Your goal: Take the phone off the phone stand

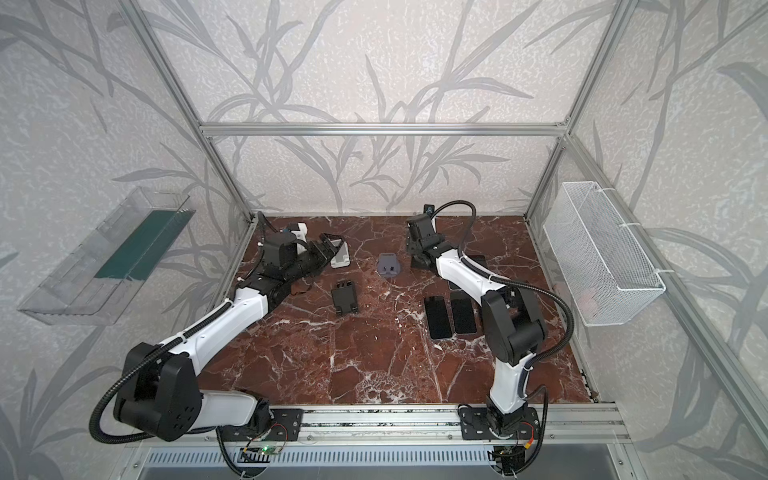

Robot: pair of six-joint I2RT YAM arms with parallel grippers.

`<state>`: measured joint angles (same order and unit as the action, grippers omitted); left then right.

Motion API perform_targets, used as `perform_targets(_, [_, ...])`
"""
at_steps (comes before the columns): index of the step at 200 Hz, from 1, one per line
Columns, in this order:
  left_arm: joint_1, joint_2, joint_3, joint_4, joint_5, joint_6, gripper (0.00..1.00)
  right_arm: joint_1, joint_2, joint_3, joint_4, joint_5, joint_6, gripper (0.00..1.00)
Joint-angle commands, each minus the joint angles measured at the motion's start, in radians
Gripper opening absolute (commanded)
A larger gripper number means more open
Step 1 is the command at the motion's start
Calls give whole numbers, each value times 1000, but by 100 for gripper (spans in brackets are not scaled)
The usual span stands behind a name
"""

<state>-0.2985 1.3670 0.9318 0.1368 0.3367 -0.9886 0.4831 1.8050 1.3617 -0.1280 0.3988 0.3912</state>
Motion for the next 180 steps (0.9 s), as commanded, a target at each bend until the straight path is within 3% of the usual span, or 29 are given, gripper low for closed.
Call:
perform_targets(1, [-33,21,-14,26,13,-8,92,20,-135,-84,41,5,1,63])
perform_targets(40, [-112,66,-3,15,23,-1,91,59,-285,-262,34,11,24,62])
perform_targets(88, [-122,80,3,1,23,2,91,106,-406,-393,-2,15,68,62])
perform_targets(180, [-111,47,19,-40,1,29,91,198,-440,-403,-42,31,94,62])
